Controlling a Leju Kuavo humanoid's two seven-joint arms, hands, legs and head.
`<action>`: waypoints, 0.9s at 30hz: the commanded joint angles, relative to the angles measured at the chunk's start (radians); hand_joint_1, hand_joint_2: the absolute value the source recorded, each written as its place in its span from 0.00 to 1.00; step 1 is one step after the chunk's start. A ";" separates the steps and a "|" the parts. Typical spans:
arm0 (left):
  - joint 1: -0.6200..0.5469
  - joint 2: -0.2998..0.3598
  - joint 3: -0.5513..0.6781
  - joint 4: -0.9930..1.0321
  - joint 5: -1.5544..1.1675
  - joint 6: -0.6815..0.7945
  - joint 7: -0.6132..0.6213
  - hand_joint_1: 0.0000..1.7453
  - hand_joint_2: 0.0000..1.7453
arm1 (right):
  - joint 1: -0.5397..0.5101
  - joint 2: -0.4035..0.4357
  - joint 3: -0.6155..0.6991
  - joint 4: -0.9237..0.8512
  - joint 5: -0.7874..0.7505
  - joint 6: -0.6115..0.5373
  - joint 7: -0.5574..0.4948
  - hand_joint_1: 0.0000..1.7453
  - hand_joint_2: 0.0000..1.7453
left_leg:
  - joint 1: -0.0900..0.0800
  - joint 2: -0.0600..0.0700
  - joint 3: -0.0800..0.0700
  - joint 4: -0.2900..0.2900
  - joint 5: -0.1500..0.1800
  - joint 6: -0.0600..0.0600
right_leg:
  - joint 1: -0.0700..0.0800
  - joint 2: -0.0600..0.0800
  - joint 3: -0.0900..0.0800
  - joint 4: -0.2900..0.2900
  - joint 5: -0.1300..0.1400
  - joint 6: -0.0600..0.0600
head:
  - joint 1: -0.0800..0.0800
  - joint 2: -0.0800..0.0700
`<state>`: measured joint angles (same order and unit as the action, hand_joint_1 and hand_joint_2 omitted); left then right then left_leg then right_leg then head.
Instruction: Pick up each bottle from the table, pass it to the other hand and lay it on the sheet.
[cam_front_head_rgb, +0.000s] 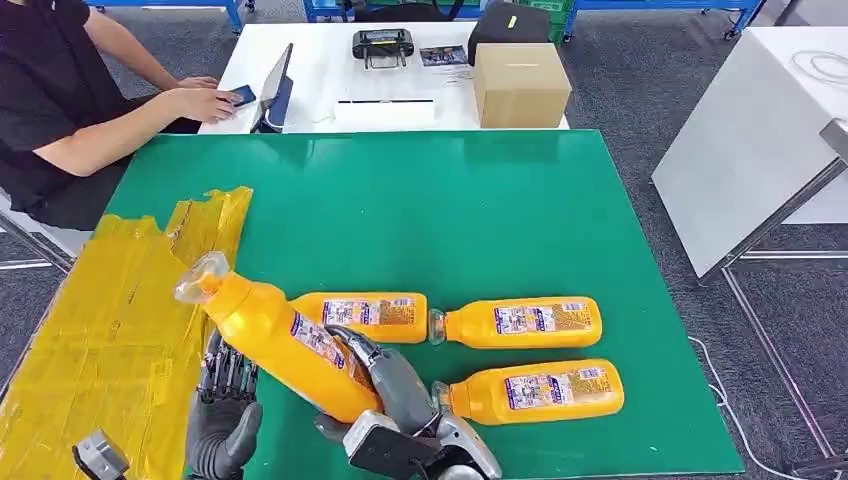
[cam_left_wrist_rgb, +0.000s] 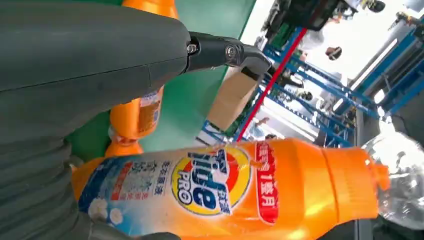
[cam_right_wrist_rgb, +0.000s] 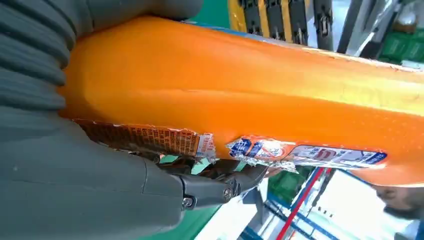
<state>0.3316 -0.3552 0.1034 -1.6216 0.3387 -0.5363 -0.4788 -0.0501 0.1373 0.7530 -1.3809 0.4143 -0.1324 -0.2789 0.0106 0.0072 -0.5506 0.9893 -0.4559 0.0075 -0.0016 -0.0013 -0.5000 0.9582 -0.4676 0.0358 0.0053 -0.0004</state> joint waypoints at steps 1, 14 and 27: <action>-0.016 0.014 -0.020 0.078 0.080 -0.093 0.037 0.00 1.00 | -0.106 0.013 0.034 0.153 0.031 0.062 0.031 1.00 1.00 | 0.000 0.001 0.001 -0.001 0.000 0.000 | 0.000 0.002 0.001 -0.001 0.001 0.000 | 0.000 0.000; -0.052 0.024 0.011 0.140 0.160 -0.140 0.066 0.00 1.00 | -0.284 0.031 0.253 0.398 0.086 0.214 0.065 1.00 1.00 | 0.000 0.001 0.002 -0.002 0.001 0.000 | 0.000 0.002 0.001 -0.002 0.001 -0.001 | 0.000 0.000; -0.077 0.006 0.036 0.166 0.176 -0.118 0.085 1.00 1.00 | -0.331 0.033 0.336 0.446 0.057 0.211 0.075 1.00 1.00 | 0.000 -0.003 0.001 -0.002 0.001 0.000 | 0.000 -0.002 0.001 -0.002 0.000 0.000 | 0.000 0.000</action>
<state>0.3102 -0.3544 0.1385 -1.5125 0.5177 -0.6691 -0.4013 -0.3357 0.1816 0.9953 -1.0437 0.4780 0.0755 -0.2228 0.0108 0.0074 -0.5520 0.9893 -0.4555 0.0071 -0.0018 -0.0013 -0.5020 0.9584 -0.4675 0.0358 0.0053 -0.0004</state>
